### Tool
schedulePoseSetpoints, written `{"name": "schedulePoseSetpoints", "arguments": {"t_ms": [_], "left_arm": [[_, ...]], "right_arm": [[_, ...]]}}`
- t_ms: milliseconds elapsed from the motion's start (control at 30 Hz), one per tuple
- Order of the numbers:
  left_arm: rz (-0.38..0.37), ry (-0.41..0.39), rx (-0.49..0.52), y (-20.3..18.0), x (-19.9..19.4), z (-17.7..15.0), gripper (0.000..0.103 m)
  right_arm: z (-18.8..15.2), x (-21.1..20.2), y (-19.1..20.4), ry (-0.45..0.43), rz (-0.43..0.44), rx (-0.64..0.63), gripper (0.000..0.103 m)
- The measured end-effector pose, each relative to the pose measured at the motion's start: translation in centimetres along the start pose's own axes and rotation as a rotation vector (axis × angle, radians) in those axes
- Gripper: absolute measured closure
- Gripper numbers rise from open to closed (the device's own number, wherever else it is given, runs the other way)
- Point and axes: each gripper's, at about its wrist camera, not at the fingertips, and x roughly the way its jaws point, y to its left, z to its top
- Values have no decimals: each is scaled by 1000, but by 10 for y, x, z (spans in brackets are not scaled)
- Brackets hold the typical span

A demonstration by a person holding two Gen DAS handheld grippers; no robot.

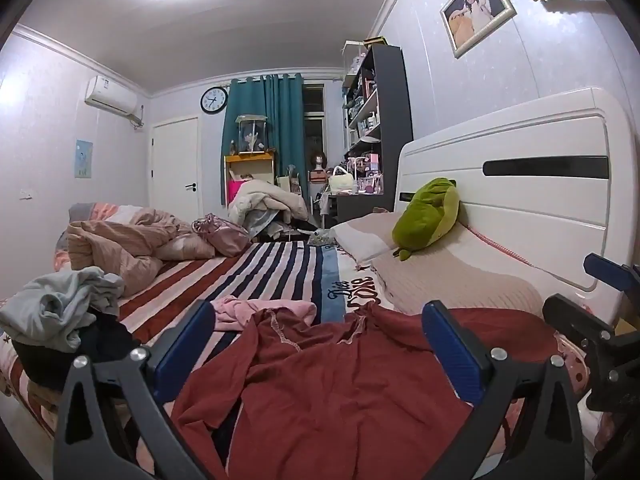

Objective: Fold small clothes

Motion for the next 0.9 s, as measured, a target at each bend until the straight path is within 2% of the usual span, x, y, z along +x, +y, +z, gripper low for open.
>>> {"name": "schedulePoseSetpoints", "arguments": {"t_ms": [333,900], "left_arm": [[13,26,-24,14,20,-10,1],[-3,69,-55,30,51,-24,1]], "right_arm": [[-7,17,2,17,19,10,0],[-5,39,18,45,-26,-28,0]]}}
